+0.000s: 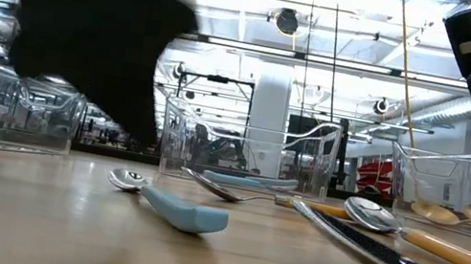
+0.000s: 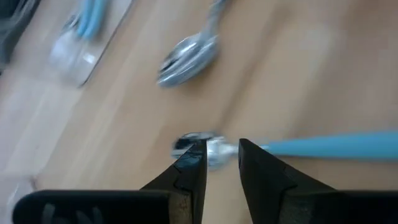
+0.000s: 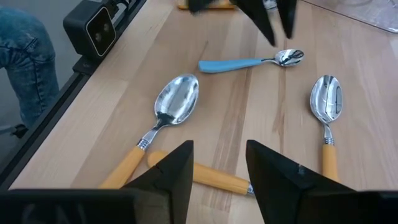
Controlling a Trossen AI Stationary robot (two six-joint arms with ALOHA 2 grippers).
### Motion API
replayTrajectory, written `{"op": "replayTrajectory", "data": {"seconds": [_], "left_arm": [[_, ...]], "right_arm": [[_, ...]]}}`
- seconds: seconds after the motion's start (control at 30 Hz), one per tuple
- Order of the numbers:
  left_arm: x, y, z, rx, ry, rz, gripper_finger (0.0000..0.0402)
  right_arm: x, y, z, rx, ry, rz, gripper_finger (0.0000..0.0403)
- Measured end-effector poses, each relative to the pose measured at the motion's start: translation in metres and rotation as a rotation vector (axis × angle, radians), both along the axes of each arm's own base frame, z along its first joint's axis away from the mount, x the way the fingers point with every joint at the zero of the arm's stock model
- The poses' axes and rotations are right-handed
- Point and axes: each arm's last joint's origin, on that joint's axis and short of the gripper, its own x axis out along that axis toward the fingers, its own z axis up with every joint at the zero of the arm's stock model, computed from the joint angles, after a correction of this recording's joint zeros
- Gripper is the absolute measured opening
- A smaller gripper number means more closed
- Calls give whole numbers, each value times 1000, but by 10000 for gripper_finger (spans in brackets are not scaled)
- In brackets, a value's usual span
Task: Sort silverware by color (type)
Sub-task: Put the blue spoon into the top transparent bin
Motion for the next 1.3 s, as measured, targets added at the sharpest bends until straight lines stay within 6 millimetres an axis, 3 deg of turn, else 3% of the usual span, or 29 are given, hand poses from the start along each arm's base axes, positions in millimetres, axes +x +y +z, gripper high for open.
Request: {"op": "replayTrajectory", "data": {"seconds": [0.2, 0.37, 0.47, 0.67, 0.9, 1.3], "left_arm": [[-1, -27, 24, -7, 38, -208, 94], [-2, -34, 26, 45, 161, -417, 94], [1, -32, 24, 80, 252, -528, 94], [11, -27, 23, 34, 185, -477, 94], [22, -20, 17, 4, 271, -590, 97], [39, 1, 15, -111, 420, -784, 142]], "right_arm": [[0, 0, 0, 9, 2, -7, 144], [0, 0, 0, 9, 2, -7, 144], [0, 0, 0, 9, 2, -6, 144], [0, 0, 0, 22, 5, -13, 144], [0, 0, 0, 23, 5, -13, 144], [0, 0, 0, 23, 6, -12, 144]]}}
